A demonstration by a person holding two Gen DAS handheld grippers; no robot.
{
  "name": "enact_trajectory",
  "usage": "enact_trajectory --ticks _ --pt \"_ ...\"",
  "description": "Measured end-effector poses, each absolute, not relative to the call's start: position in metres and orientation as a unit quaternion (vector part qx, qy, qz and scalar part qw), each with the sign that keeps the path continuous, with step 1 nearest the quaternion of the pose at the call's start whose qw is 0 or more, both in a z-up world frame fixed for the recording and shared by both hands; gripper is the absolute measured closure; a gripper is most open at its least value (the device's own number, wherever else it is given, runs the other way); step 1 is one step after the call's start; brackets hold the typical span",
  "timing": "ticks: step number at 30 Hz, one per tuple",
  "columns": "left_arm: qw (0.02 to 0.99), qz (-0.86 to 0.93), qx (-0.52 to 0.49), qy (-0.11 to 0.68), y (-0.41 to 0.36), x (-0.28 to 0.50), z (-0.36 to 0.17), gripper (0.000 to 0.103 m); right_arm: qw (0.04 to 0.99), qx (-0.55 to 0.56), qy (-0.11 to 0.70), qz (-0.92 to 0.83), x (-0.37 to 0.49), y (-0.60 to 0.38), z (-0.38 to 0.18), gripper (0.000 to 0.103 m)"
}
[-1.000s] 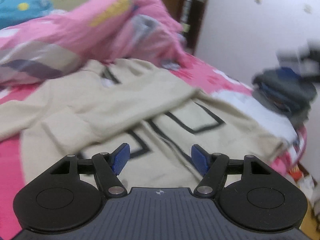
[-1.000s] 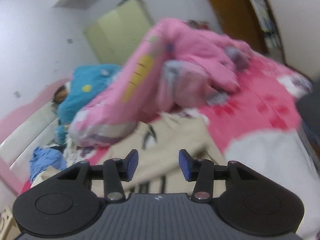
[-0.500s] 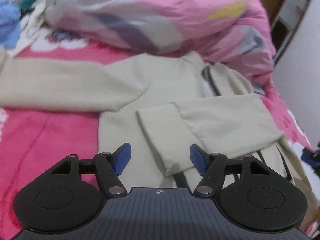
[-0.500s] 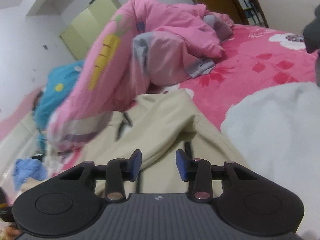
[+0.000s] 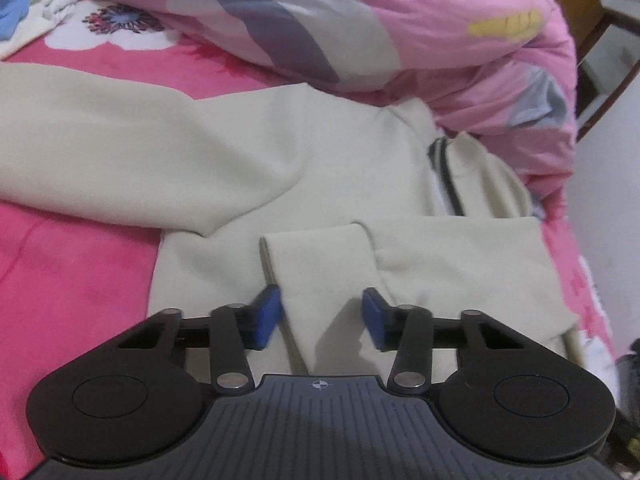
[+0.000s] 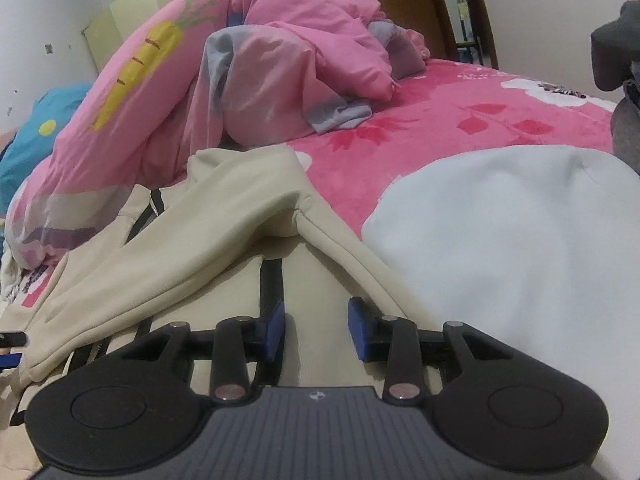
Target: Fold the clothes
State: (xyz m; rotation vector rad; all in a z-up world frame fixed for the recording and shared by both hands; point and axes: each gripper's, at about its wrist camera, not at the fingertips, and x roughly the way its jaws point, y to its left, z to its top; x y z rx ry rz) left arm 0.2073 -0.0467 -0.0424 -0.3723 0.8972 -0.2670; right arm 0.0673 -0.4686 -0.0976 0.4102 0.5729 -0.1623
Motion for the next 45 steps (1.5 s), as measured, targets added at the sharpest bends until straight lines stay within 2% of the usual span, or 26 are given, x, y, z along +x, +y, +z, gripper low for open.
enact_trajectory --ticks 3,5,13,17,20,22,27,32,36,39,42,45 --pt "0.885 -0.108 -0.159 0.423 -0.050 0.210 -0.042 0.091 0.936 0.204 0.277 -0.079 0.067 -0.469 -0.098 0.065" --pt "0.892 -0.096 -0.148 0.416 -0.051 0.211 -0.040 0.101 0.936 0.201 0.276 -0.080 0.067 -0.468 -0.098 0.065" --pt "0.936 -0.066 -0.096 0.332 -0.053 0.235 0.011 0.102 0.937 0.200 0.276 -0.081 0.067 -0.468 -0.098 0.065" --pt "0.950 -0.037 -0.059 0.305 -0.057 0.257 0.014 0.102 0.937 0.198 0.275 -0.080 0.067 -0.468 -0.098 0.065" --pt "0.943 -0.015 -0.007 0.333 -0.067 0.271 -0.010 0.102 0.937 0.198 0.275 -0.080 0.067 -0.468 -0.098 0.065" --pt "0.924 -0.023 0.008 0.382 -0.068 0.275 -0.032 0.100 0.937 0.198 0.275 -0.080 0.066 -0.468 -0.098 0.065" --pt "0.938 -0.024 0.015 0.347 -0.060 0.247 -0.019 0.084 0.937 0.198 0.276 -0.080 0.067 -0.469 -0.098 0.064" --pt "0.951 -0.057 0.014 0.303 -0.062 0.225 0.006 0.078 0.937 0.186 0.284 -0.083 0.069 -0.464 -0.092 0.064" --pt "0.949 -0.108 0.043 0.294 -0.085 0.217 0.006 0.071 0.945 0.142 0.287 -0.059 0.074 -0.446 -0.072 0.062" --pt "0.945 -0.130 0.058 0.295 -0.101 0.216 -0.001 0.071 0.946 0.102 0.305 -0.029 0.094 -0.432 -0.067 0.064" --pt "0.937 -0.147 0.053 0.312 -0.108 0.215 -0.012 0.071 0.937 0.087 0.337 -0.035 0.119 -0.438 -0.076 0.074" --pt "0.928 -0.164 0.046 0.332 -0.107 0.212 -0.025 0.071 0.922 0.182 0.335 -0.061 0.118 -0.479 -0.086 0.080"
